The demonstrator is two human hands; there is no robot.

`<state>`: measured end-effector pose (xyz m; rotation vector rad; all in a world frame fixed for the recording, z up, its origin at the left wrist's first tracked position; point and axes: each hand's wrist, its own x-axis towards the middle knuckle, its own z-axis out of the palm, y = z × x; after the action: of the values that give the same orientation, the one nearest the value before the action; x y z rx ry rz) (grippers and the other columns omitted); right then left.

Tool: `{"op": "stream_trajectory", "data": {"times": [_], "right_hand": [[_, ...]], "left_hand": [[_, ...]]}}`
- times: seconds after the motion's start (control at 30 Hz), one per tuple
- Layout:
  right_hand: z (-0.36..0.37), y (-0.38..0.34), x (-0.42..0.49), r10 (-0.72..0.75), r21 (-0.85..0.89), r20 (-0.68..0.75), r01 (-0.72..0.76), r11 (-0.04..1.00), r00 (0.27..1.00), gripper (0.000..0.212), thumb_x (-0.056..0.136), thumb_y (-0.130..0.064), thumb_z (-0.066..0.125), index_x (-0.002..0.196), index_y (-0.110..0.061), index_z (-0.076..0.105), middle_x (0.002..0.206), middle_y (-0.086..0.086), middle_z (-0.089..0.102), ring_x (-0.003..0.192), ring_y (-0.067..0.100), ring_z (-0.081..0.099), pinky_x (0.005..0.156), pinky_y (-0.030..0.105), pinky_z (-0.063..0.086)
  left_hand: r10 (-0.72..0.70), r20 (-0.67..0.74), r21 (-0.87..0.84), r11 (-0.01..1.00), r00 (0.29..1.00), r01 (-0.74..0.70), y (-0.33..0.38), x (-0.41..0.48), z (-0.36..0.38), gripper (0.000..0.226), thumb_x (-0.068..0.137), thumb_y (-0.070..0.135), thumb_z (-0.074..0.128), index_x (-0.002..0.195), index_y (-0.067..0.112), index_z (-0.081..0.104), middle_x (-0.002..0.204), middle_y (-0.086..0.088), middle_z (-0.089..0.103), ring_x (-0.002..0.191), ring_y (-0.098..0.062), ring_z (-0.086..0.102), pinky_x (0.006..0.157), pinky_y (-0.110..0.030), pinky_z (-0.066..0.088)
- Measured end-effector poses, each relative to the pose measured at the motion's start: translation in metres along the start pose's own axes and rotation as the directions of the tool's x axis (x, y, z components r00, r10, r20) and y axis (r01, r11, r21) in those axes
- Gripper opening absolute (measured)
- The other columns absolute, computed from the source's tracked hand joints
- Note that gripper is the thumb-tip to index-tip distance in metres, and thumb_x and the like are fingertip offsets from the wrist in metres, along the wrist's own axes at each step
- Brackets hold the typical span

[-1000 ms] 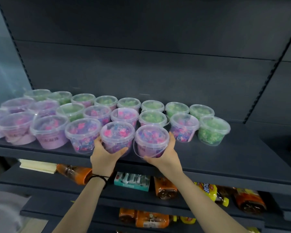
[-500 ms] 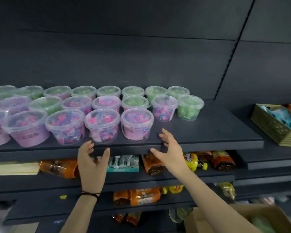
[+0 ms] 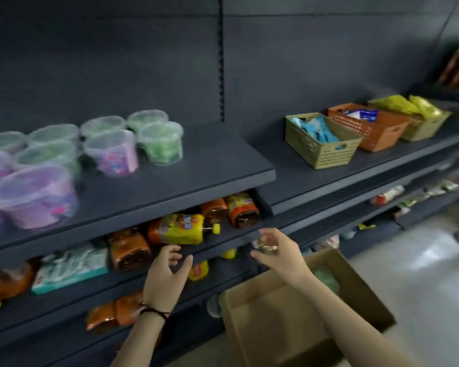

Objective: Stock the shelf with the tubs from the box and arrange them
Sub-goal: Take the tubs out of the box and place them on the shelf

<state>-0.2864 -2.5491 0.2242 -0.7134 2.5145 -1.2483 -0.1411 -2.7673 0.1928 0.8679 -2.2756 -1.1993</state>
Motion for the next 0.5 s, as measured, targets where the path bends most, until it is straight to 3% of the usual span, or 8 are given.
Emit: {"op": "stream_trajectory", "data": {"times": [0.07, 0.17, 0.3, 0.37, 0.43, 0.5], "right_hand": [[-0.031, 0.06, 0.003, 0.064, -0.052, 0.013, -0.063, 0.997, 0.998, 0.05, 0.078, -0.027, 0.076, 0.122, -0.02, 0.054, 0.104, -0.005, 0.06, 0.091, 0.007, 0.058, 0.078, 0.011, 0.043], [-0.068, 0.148, 0.003, 0.19, -0.12, 0.112, -0.177, 0.977, 0.975, 0.054, 0.077, -0.025, 0.074, 0.126, -0.021, 0.051, 0.112, -0.007, 0.059, 0.104, 0.012, 0.059, 0.088, 0.028, 0.051], [-0.103, 0.243, 0.001, 0.367, -0.145, 0.132, -0.348, 0.926, 0.921, 0.052, 0.075, -0.033, 0.079, 0.12, -0.024, 0.054, 0.111, -0.007, 0.059, 0.106, 0.013, 0.059, 0.093, 0.031, 0.049], [-0.112, 0.287, 0.004, 0.439, -0.179, 0.145, -0.413, 0.893, 0.887, 0.051, 0.074, -0.033, 0.079, 0.117, -0.017, 0.058, 0.108, 0.001, 0.061, 0.104, 0.022, 0.061, 0.089, 0.034, 0.049], [-0.113, 0.33, 0.007, 0.51, -0.189, 0.157, -0.481, 0.856, 0.846, 0.053, 0.074, -0.03, 0.08, 0.119, -0.015, 0.057, 0.105, 0.002, 0.058, 0.104, 0.024, 0.06, 0.084, 0.028, 0.045], [-0.104, 0.372, 0.009, 0.562, -0.182, 0.155, -0.535, 0.825, 0.813, 0.063, 0.072, -0.031, 0.08, 0.127, -0.015, 0.054, 0.112, 0.003, 0.057, 0.109, 0.023, 0.057, 0.087, 0.027, 0.043]], "left_hand": [[-0.041, 0.069, 0.034, 0.999, 0.997, 0.039, 0.013, -0.001, 0.067, 0.035, 0.086, 0.042, 0.063, 0.114, 0.024, 0.053, 0.1, 0.008, 0.059, 0.092, -0.009, 0.058, 0.077, -0.031, 0.051], [-0.154, 0.149, 0.039, 0.988, 0.977, 0.15, 0.025, -0.01, 0.162, 0.045, 0.086, 0.046, 0.061, 0.124, 0.024, 0.049, 0.11, 0.007, 0.056, 0.099, -0.012, 0.056, 0.077, -0.033, 0.051], [-0.306, 0.278, 0.102, 0.952, 0.91, 0.289, 0.019, -0.027, 0.255, 0.05, 0.083, 0.053, 0.061, 0.126, 0.032, 0.046, 0.112, 0.011, 0.053, 0.106, -0.015, 0.054, 0.083, -0.037, 0.051], [-0.366, 0.316, 0.118, 0.931, 0.875, 0.346, 0.013, -0.034, 0.294, 0.046, 0.085, 0.047, 0.062, 0.125, 0.029, 0.046, 0.115, 0.008, 0.051, 0.105, -0.013, 0.052, 0.078, -0.029, 0.049], [-0.413, 0.361, 0.132, 0.91, 0.836, 0.393, 0.003, -0.038, 0.328, 0.044, 0.087, 0.039, 0.062, 0.126, 0.026, 0.045, 0.119, 0.006, 0.048, 0.107, -0.013, 0.048, 0.073, -0.023, 0.043], [-0.446, 0.396, 0.172, 0.895, 0.802, 0.412, -0.016, -0.041, 0.362, 0.046, 0.085, 0.042, 0.064, 0.125, 0.029, 0.045, 0.122, 0.006, 0.047, 0.113, -0.016, 0.048, 0.083, -0.03, 0.044]]}}
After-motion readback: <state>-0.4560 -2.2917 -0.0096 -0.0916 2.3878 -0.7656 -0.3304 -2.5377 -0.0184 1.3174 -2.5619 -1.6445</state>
